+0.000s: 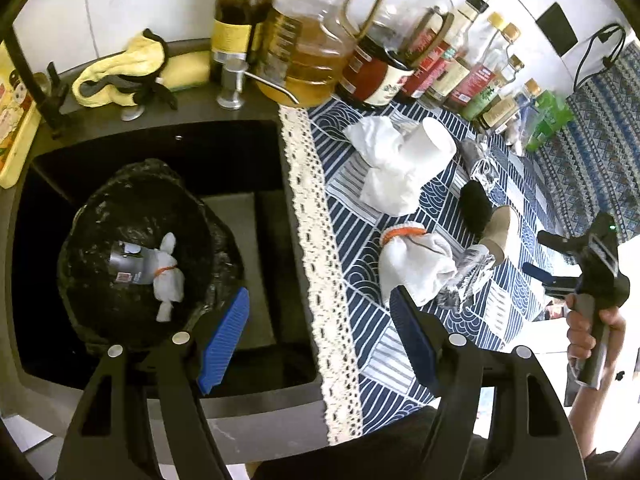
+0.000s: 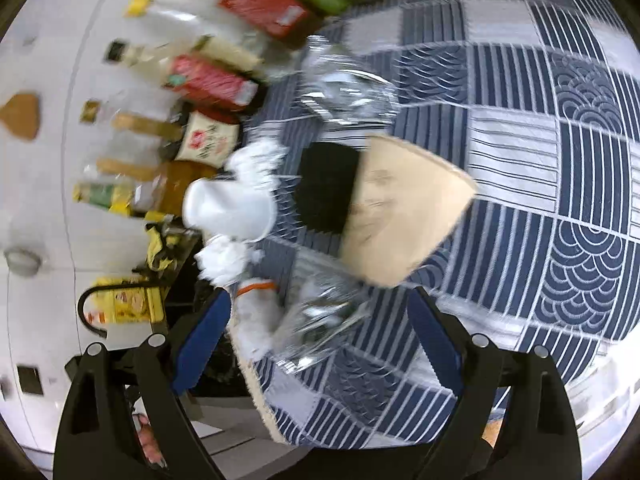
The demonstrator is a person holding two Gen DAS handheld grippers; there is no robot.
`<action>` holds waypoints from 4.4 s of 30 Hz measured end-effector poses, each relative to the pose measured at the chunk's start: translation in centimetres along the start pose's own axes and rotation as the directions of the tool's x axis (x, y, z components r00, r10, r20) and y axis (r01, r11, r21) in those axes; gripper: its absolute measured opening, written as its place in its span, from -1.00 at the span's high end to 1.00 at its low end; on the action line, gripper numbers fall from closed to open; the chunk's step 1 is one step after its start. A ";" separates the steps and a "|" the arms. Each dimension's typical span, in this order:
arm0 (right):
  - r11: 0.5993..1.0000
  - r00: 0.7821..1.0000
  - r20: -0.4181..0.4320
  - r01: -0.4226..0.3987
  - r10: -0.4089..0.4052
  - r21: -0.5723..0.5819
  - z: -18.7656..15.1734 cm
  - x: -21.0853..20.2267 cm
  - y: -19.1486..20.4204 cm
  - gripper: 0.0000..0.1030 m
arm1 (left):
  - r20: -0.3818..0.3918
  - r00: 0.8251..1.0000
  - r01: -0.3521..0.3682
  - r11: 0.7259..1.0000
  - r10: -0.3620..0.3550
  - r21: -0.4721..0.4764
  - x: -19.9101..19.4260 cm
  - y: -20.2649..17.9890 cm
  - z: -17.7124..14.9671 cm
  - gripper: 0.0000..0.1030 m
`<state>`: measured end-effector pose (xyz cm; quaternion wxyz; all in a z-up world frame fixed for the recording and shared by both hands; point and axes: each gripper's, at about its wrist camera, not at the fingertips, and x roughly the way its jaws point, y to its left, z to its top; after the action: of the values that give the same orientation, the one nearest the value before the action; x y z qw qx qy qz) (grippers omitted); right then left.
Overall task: Collect trash
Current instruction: 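Grasp the brown paper cup with the right gripper while the left moves toward the second glove, then grasp the second white glove with the left gripper while the right holds the paper cup, then carry the paper cup and glove over the trash bin and open both grippers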
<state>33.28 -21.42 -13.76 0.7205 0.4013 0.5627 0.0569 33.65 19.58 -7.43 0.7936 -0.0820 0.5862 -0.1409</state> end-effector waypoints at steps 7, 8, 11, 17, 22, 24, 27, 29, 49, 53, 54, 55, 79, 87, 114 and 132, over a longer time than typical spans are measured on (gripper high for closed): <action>0.994 0.998 -0.043 -0.037 0.042 0.104 1.9 2.0 -4.0 -0.73 | -0.040 0.999 -0.022 1.000 0.023 0.007 1.6 -2.3 0.3 -0.37; 0.993 0.998 -0.040 -0.042 0.047 0.115 2.2 2.0 -4.3 -0.73 | -0.051 0.998 -0.028 1.000 0.028 0.007 1.9 -2.6 0.3 -0.37; 0.989 0.998 -0.030 -0.048 0.053 0.139 3.1 2.1 -5.0 -0.73 | -0.069 0.997 -0.036 0.999 0.037 0.015 2.5 -3.6 0.2 -0.37; 0.979 0.996 -0.047 -0.060 0.070 0.193 4.2 2.8 -6.5 -0.70 | -0.102 0.993 -0.054 0.998 0.058 0.043 3.9 -5.7 0.2 -0.37; 0.979 0.995 -0.054 -0.068 0.080 0.193 4.8 2.8 -6.8 -0.31 | -0.118 0.991 -0.051 0.997 0.057 0.054 4.9 -7.0 0.5 -0.37; 0.978 0.994 -0.061 -0.075 0.089 0.195 4.9 2.8 -6.8 -0.31 | -0.122 0.991 -0.050 0.997 0.057 0.054 5.2 -7.3 0.7 -0.37; 0.984 0.994 -0.060 -0.077 0.087 0.163 5.0 2.4 -6.4 -0.30 | -0.132 0.990 -0.050 0.997 0.056 0.053 5.8 -7.8 1.0 -0.37; 0.985 0.993 -0.063 -0.093 0.102 0.142 5.0 1.8 -6.1 -0.29 | -0.144 0.987 -0.057 0.997 0.065 0.060 6.3 -8.1 1.2 -0.37; 0.997 0.997 0.015 -0.072 0.073 -0.034 5.3 -6.1 -5.6 -0.30 | -0.297 0.955 -0.004 1.000 0.000 -0.015 13.4 -9.9 3.7 -0.61; 0.996 0.999 0.009 -0.053 0.054 -0.066 5.4 -6.2 -5.6 -0.30 | -0.327 0.945 0.002 0.999 -0.015 -0.040 15.0 -10.0 3.6 -0.61; 0.996 0.999 0.008 -0.044 0.045 -0.076 5.5 -6.2 -5.6 -0.30 | -0.332 0.943 -0.004 0.999 -0.011 -0.044 15.3 -10.0 3.6 -0.60; 0.996 0.999 0.005 -0.042 0.043 -0.082 5.5 -6.2 -5.6 -0.30 | -0.335 0.942 -0.008 0.999 -0.010 -0.052 15.6 -10.0 3.5 -0.58; 0.976 0.997 -0.073 -0.039 0.024 -0.213 3.3 -3.3 0.5 -0.30 | -0.222 0.972 0.064 0.994 -0.082 -0.084 11.9 -7.2 3.3 0.45; 0.958 0.992 -0.130 -0.046 0.009 -0.282 0.5 -0.3 5.1 -0.30 | -0.155 0.982 0.096 0.992 -0.108 -0.083 8.5 -5.2 2.9 0.45; 0.867 0.941 -0.332 -0.111 -0.067 -0.487 -12.0 16.0 23.2 -0.30 | 0.015 0.995 0.096 0.964 -0.096 -0.247 -1.9 14.4 -2.5 0.45; 0.783 0.917 -0.370 -0.120 -0.148 -0.611 -15.2 25.0 35.3 -0.32 | 0.138 0.980 0.183 0.922 -0.143 -0.341 -6.0 24.2 -2.3 0.44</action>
<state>42.35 23.46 -10.89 0.6824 0.1166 0.6497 0.3141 32.90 44.49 -9.83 0.7827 -0.2789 0.5483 -0.0945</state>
